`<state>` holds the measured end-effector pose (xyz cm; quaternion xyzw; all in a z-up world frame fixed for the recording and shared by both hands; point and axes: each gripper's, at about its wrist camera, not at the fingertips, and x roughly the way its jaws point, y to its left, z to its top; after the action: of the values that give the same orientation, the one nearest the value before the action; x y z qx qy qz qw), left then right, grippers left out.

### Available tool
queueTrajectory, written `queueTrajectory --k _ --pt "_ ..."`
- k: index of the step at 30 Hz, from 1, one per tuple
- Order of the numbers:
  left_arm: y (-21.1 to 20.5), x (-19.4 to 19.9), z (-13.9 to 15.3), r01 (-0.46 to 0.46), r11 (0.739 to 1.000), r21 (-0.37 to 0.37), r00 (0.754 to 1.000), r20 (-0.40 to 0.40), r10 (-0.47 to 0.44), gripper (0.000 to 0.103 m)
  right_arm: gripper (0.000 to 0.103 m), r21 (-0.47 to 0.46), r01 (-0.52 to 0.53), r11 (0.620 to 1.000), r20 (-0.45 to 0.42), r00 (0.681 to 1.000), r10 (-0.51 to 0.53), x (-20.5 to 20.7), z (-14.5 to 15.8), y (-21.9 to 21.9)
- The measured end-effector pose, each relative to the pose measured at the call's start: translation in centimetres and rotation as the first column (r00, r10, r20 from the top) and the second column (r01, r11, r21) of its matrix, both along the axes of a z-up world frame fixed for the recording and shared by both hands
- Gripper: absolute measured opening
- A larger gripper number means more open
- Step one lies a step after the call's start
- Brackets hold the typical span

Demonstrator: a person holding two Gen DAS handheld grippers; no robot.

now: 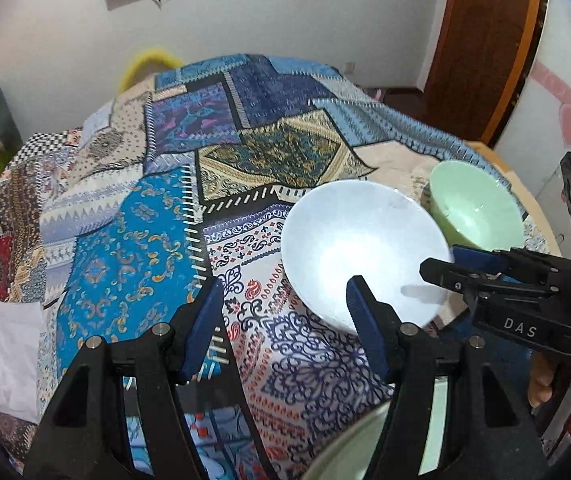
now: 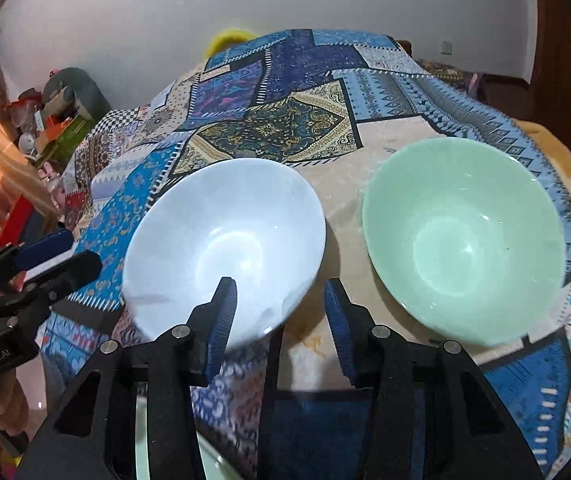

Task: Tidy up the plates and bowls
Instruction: 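Reach both tools to the spotted white bowl and close on its rim, then lift the spotted white bowl with both tools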

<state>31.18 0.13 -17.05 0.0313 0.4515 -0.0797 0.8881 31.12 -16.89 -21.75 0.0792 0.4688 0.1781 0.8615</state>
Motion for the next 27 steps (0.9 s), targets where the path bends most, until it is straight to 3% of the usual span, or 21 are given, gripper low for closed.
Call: queueTrajectory --k 5,12,17,22,27 --pt "0.0 2.3 -1.9 -0.008 1.0 0.021 0.999 -0.05 0.009 0.055 0.034 0.061 0.01 0.998 -0.057 0.998 -0.006 1.1 -1.1 0.1" --pt "0.1 4.9 -4.2 0.007 0.999 -0.035 0.989 -0.147 -0.012 0.047 0.026 0.001 -0.013 1.0 -0.057 0.998 0.013 1.7 -1.2 0.8" --pt "-0.4 6.0 -6.1 0.009 0.999 -0.048 0.974 -0.224 -0.02 0.031 0.022 -0.02 -0.051 0.999 -0.065 0.997 0.049 2.1 -1.7 1.0" --pt "-0.7 6.0 -6.5 0.012 0.998 -0.058 0.973 -0.231 -0.025 0.015 0.022 -0.02 -0.062 0.998 -0.06 0.996 0.061 1.9 -1.4 1.4" --pt "-0.6 5.1 -6.1 -0.01 0.999 -0.045 0.971 -0.238 -0.001 0.015 0.021 0.008 -0.061 0.998 -0.072 0.996 0.061 1.3 -1.2 1.3"
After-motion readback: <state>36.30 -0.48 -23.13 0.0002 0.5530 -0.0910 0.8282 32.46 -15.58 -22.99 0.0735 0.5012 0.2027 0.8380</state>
